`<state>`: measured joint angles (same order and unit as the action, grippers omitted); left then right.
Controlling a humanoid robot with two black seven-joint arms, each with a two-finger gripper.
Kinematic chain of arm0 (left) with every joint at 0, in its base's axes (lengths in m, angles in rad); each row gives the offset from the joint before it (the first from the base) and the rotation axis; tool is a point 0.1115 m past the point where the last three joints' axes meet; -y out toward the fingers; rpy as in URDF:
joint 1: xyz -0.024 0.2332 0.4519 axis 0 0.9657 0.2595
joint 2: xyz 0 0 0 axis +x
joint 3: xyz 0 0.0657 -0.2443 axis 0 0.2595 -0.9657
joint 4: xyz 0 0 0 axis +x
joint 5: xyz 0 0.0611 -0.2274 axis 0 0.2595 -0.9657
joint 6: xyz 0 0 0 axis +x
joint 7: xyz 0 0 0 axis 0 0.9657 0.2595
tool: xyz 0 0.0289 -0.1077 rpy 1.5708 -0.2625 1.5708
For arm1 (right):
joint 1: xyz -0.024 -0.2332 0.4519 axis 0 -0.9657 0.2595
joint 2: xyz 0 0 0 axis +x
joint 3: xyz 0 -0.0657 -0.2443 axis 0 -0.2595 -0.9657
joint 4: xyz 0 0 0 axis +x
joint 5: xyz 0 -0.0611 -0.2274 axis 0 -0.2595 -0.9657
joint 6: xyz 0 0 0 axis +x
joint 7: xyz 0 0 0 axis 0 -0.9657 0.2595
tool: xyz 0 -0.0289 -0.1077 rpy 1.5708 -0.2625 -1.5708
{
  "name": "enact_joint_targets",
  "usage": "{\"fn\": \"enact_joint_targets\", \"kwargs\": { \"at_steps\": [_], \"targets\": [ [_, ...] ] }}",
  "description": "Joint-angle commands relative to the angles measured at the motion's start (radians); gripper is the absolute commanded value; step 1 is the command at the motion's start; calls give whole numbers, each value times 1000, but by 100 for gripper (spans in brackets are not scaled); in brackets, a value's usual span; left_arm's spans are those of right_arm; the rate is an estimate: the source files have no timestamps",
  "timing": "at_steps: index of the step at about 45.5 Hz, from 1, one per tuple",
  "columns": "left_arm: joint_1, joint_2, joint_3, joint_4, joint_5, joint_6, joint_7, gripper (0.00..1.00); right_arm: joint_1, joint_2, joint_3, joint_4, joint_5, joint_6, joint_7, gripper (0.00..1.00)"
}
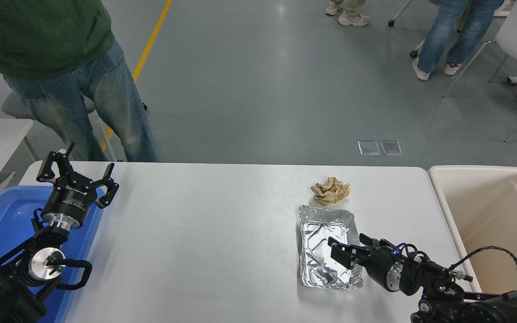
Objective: Clean the table surface
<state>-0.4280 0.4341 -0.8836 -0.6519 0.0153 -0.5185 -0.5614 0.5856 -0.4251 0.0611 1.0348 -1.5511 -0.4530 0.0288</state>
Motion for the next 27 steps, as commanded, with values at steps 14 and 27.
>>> {"fn": "enact_joint_targets", "kwargs": {
  "at_steps": [14,27],
  "targets": [
    [0,0,0,0,0,0,0,99,-10,-1,-9,-39,6,-21,0,90],
    [0,0,0,0,0,0,0,99,-13,-1,-11,-39,6,-19,2,67]
  ]
}}
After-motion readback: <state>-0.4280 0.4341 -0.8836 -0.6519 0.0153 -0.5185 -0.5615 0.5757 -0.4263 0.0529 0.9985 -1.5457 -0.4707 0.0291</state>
